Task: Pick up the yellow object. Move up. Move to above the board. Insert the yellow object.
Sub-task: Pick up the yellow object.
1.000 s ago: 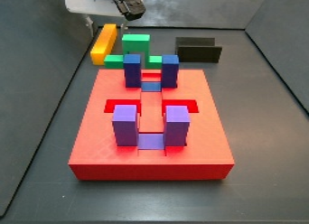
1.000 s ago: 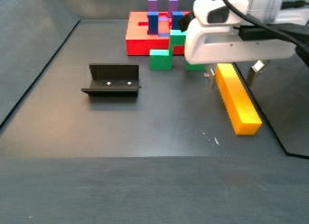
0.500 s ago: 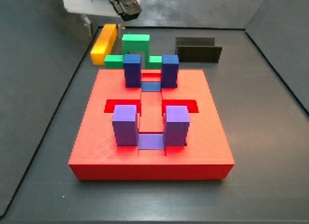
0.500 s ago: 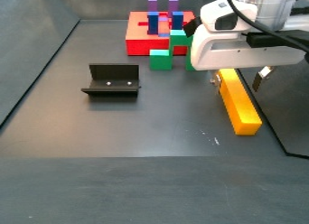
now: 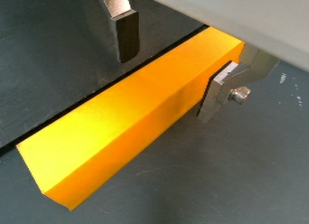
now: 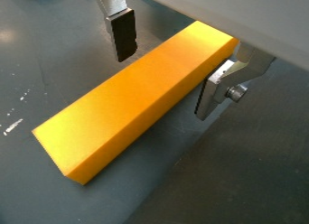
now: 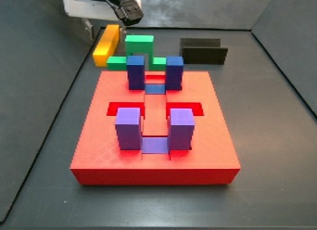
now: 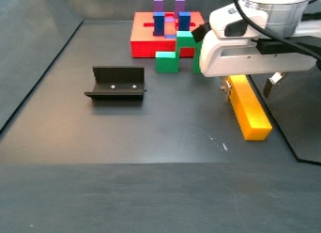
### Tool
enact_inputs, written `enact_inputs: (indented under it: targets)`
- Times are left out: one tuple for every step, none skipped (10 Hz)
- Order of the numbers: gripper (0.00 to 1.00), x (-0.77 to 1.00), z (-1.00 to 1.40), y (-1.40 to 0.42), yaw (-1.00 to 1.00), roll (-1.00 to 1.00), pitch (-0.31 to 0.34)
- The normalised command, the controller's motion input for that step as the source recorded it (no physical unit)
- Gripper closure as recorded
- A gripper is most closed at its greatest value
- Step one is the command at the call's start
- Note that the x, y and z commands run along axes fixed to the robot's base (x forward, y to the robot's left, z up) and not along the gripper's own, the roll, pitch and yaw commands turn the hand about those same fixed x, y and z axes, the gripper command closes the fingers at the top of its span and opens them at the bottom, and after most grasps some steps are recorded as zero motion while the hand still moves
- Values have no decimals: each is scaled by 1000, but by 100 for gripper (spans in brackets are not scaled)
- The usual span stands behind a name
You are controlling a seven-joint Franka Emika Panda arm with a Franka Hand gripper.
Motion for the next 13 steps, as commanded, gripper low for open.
enact_inputs:
  targets:
    - [0, 0, -177, 0, -140, -80, -164]
    - [0, -29, -217, 0, -137, -136, -211]
    - [0, -20, -134, 0, -103, -173, -234]
    - [0, -20, -20, 0, -60, -181, -231]
    - [0, -31, 0, -9, 0, -187, -197]
    - [0, -77, -34, -34, 0, -169, -219]
    - [0, -29, -140, -37, -20, -154, -234]
    - [0, -46, -180, -20, -69, -186, -260]
    - [0, -66, -151, 0, -80, -234, -277]
    - [0, -137, -40, 0, -80, -180, -207]
    - [0, -131, -134, 0, -26, -129, -186]
    - [0, -143, -183, 0, -34, -134, -203]
    - [0, -106, -177, 23, -23, -156, -206]
